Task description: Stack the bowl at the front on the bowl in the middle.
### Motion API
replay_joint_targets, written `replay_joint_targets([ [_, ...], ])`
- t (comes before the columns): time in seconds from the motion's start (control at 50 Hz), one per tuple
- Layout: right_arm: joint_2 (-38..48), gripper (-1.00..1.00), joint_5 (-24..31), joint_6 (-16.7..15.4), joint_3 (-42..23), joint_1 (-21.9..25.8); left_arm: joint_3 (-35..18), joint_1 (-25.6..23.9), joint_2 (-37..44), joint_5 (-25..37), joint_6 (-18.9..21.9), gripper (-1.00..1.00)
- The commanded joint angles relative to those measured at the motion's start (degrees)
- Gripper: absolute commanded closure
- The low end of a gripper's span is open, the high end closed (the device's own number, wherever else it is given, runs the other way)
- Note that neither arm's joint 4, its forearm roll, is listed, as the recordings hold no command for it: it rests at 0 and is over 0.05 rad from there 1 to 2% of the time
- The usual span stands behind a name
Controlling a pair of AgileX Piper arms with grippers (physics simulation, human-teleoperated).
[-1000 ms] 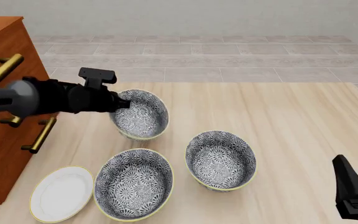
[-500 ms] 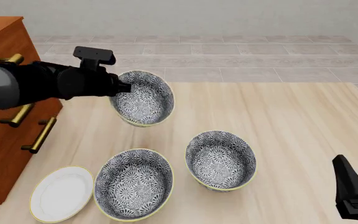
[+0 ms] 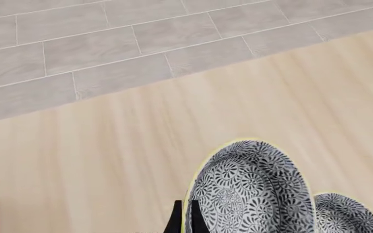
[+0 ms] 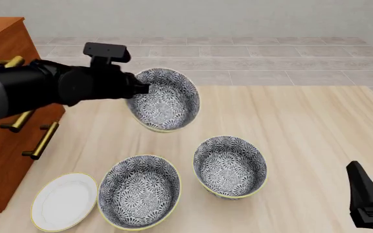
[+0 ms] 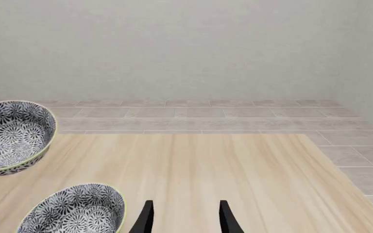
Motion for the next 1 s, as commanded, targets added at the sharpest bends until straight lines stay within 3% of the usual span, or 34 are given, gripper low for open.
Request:
replay_joint_targets([
  [0.02, 0.0, -1.0, 0.0, 0.0, 0.0, 0.0, 0.6, -3.0, -2.6, 0.1, -1.5, 1.0],
  [0.34, 0.0, -1.0, 0.0, 0.0, 0.0, 0.0, 1.9, -9.7, -3.1, -1.2, -6.1, 1.0],
  [0.4, 0.0, -1.0, 0.0, 0.0, 0.0, 0.0, 1.8, -11.1, -2.9, -1.3, -8.0, 1.0],
  [0.44, 0.0, -1.0, 0.0, 0.0, 0.0, 0.0, 1.7, -12.7, -2.3, -1.4, -11.3, 1.0],
  [0.64, 0.0, -1.0, 0.0, 0.0, 0.0, 0.0, 0.2, -15.7, -2.4, -1.8, -17.6, 1.0],
  [1.0, 0.0, -1.0, 0.0, 0.0, 0.0, 0.0, 1.0, -18.6, -0.9, -3.8, -18.7, 1.0],
])
